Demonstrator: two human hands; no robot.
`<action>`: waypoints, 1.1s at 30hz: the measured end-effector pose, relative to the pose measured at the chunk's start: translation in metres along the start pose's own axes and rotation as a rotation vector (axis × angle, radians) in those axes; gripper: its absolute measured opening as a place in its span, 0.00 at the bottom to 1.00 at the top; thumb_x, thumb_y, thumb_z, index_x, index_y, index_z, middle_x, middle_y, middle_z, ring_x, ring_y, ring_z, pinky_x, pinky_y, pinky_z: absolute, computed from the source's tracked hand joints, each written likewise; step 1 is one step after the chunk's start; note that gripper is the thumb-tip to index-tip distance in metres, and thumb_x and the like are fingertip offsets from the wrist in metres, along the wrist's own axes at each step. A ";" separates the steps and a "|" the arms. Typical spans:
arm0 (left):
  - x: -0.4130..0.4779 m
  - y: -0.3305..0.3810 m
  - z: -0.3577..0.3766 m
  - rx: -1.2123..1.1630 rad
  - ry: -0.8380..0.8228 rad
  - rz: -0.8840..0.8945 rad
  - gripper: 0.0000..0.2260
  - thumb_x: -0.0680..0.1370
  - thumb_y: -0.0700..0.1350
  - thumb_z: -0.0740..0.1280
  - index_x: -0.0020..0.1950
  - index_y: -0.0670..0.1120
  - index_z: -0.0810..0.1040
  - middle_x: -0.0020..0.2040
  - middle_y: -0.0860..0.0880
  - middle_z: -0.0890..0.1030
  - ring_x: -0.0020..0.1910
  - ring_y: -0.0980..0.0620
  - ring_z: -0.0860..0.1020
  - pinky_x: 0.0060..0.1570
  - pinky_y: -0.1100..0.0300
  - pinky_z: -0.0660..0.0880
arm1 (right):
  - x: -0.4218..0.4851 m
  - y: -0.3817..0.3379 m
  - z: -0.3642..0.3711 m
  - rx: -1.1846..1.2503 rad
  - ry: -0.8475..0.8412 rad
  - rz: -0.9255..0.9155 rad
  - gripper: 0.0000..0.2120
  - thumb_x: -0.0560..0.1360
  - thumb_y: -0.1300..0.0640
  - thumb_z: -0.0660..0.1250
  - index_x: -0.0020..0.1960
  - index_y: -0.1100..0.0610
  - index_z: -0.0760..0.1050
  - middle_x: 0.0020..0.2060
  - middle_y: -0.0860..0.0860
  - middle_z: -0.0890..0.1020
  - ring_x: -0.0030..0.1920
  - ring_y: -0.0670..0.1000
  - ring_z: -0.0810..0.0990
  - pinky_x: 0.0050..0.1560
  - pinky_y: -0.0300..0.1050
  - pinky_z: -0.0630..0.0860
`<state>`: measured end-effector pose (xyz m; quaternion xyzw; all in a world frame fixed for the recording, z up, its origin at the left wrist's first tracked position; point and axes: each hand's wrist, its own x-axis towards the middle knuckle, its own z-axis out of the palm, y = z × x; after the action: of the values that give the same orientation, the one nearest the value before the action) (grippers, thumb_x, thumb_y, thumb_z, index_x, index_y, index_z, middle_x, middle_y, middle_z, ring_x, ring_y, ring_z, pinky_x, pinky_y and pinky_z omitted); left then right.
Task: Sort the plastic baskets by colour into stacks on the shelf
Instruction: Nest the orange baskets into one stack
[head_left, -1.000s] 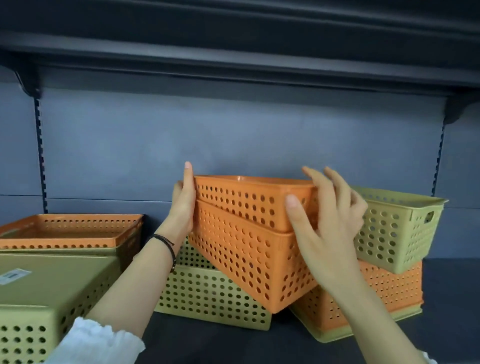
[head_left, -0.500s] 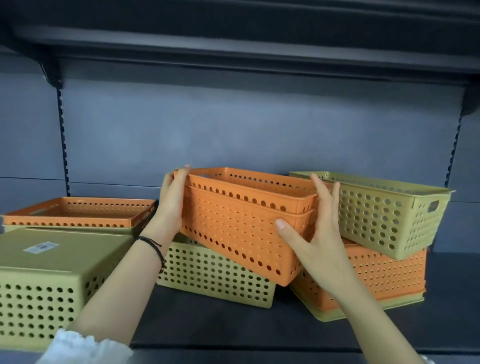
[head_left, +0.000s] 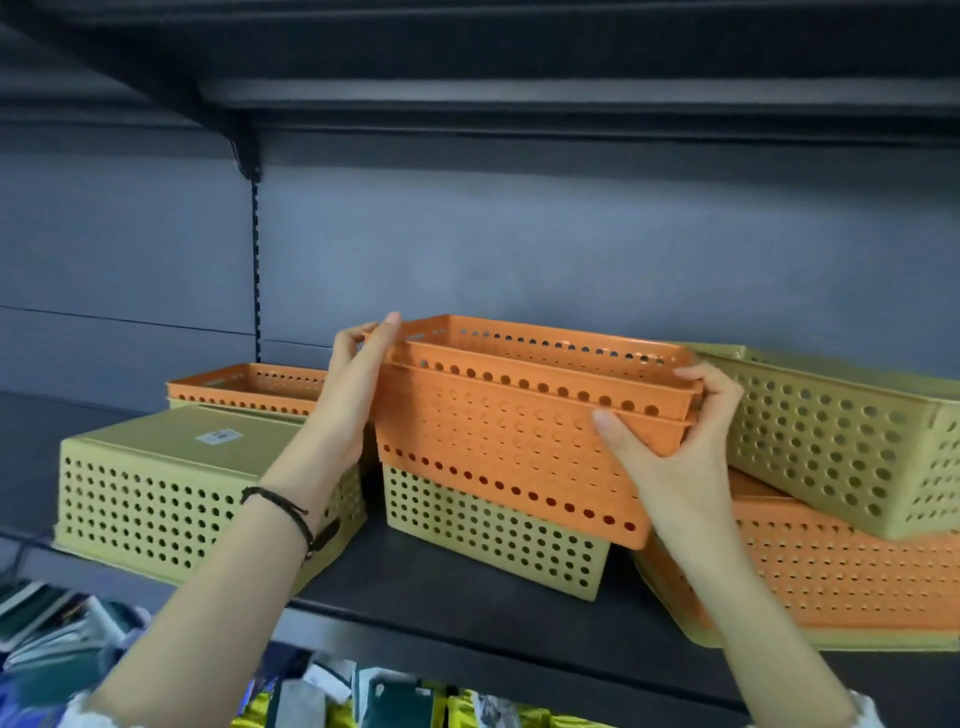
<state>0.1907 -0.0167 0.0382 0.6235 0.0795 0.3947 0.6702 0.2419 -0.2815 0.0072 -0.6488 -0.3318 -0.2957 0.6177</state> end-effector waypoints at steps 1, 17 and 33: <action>0.001 0.004 -0.008 0.028 -0.027 -0.014 0.20 0.71 0.67 0.64 0.55 0.55 0.72 0.57 0.53 0.77 0.62 0.49 0.73 0.60 0.49 0.69 | 0.003 0.000 0.004 0.003 0.014 -0.003 0.33 0.59 0.34 0.75 0.57 0.33 0.61 0.64 0.52 0.71 0.64 0.54 0.73 0.64 0.59 0.71; 0.105 0.037 -0.156 0.068 -0.001 0.075 0.18 0.79 0.55 0.64 0.65 0.48 0.70 0.57 0.47 0.76 0.57 0.47 0.75 0.57 0.45 0.73 | 0.052 -0.014 0.183 -0.015 -0.022 -0.023 0.30 0.66 0.39 0.71 0.62 0.42 0.61 0.57 0.48 0.78 0.58 0.48 0.78 0.60 0.54 0.74; 0.218 -0.002 -0.255 -0.082 -0.096 0.036 0.05 0.80 0.46 0.65 0.49 0.52 0.69 0.44 0.50 0.76 0.45 0.52 0.74 0.47 0.52 0.71 | 0.074 0.018 0.327 -0.085 -0.091 0.017 0.32 0.71 0.49 0.73 0.67 0.48 0.58 0.60 0.48 0.76 0.58 0.49 0.78 0.58 0.47 0.74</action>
<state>0.1864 0.3180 0.0667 0.6151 0.0198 0.3791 0.6910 0.2925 0.0497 0.0347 -0.6902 -0.3410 -0.2742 0.5763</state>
